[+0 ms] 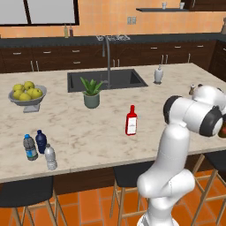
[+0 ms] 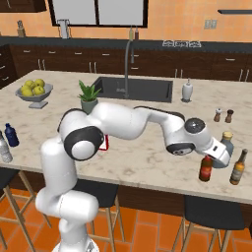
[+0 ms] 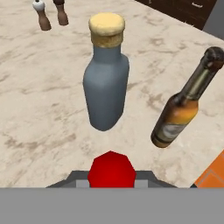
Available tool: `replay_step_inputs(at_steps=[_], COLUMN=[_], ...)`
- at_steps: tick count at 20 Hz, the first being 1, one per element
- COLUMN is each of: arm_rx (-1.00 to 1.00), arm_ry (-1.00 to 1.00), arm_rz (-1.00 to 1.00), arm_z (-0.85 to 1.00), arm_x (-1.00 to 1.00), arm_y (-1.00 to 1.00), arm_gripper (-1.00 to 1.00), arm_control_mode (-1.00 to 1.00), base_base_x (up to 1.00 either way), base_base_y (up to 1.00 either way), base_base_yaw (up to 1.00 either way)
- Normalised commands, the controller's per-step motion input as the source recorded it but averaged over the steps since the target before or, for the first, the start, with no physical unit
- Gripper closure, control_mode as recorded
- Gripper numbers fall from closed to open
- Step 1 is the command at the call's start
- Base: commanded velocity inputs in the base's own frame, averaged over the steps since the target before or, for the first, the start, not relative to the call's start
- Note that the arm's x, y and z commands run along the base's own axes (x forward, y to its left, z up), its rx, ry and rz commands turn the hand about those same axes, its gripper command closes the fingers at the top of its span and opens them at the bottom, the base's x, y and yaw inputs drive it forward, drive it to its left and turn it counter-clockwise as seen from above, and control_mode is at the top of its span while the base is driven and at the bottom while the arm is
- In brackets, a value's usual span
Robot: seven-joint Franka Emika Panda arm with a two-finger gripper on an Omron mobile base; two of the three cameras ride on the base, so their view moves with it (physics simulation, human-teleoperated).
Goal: Move the plastic bottles in the middle to the plastics group, and the glass bottles in the middle to the glass group.
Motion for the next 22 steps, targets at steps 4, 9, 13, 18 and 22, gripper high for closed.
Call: replay_step_inputs(at_steps=[4,9,13,18,22], arm_rx=[0.00,0.00,0.01,0.04,0.01], arm_ry=[0.00,0.00,0.00,0.00,0.00], arm_rz=[0.00,0.00,0.00,0.00,0.00], arm_z=[-0.29,-0.12,0.00,0.00,-0.11], arm_x=[0.00,0.10,0.33,0.39,0.18], arm_y=[-0.01,0.00,-0.02,-0.07,-0.05], arm_gripper=[1.00,1.00,1.00,1.00,1.00], arm_control_mode=[-1.00,-1.00,-1.00,-1.00,-1.00], base_base_x=[0.00,0.00,0.00,0.00,0.00], base_base_y=[0.00,0.00,0.00,0.00,0.00], base_base_yaw=[0.00,0.00,0.00,0.00,0.00])
